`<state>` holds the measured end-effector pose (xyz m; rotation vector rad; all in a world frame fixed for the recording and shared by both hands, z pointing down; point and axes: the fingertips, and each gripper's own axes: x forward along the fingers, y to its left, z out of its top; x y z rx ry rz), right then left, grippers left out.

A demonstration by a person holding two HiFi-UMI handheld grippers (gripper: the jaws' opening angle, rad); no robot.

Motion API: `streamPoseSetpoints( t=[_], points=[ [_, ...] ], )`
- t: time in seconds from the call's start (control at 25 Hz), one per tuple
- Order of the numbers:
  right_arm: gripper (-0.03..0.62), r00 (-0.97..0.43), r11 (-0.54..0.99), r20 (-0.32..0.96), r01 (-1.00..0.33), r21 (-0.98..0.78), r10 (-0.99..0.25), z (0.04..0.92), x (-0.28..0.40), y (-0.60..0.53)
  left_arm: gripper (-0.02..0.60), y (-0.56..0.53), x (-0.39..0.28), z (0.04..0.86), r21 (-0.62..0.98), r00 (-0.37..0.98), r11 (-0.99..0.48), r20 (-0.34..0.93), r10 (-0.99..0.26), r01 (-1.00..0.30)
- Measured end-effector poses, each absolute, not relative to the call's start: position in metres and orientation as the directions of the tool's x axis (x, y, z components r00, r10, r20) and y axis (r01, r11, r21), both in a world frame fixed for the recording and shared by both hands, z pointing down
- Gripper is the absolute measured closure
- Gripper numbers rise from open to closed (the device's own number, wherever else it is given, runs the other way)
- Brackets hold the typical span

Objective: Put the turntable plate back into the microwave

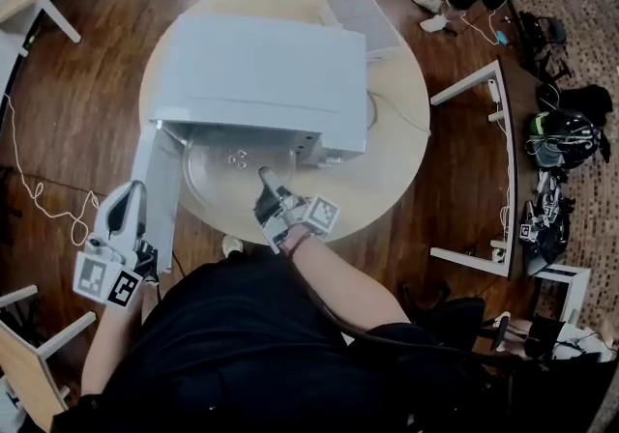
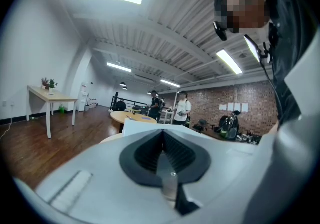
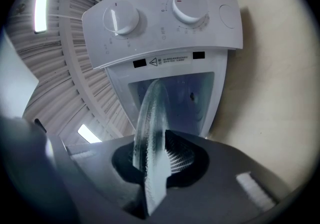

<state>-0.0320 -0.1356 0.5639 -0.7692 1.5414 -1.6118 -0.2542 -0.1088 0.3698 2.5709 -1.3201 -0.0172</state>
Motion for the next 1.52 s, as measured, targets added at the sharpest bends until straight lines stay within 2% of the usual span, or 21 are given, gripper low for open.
streamPoseSetpoints(
  t=[1.12,1.52],
  points=[
    [0.560,-0.520,-0.009,-0.047,0.105,-0.994,-0.853,0.569,-0.027,-0.154,0.575,-0.158,-0.215,0.367,0.191,0.615,-0.595,0.063,-0.786,-0.781],
    [0.559,-0.489,-0.007,-0.051,0.116,-0.993,-0.871,0.570,-0.032,-0.172,0.575,-0.156,-0.221,0.363,0.185,0.599,-0.580,0.071,-0.797,-0.793]
  ],
)
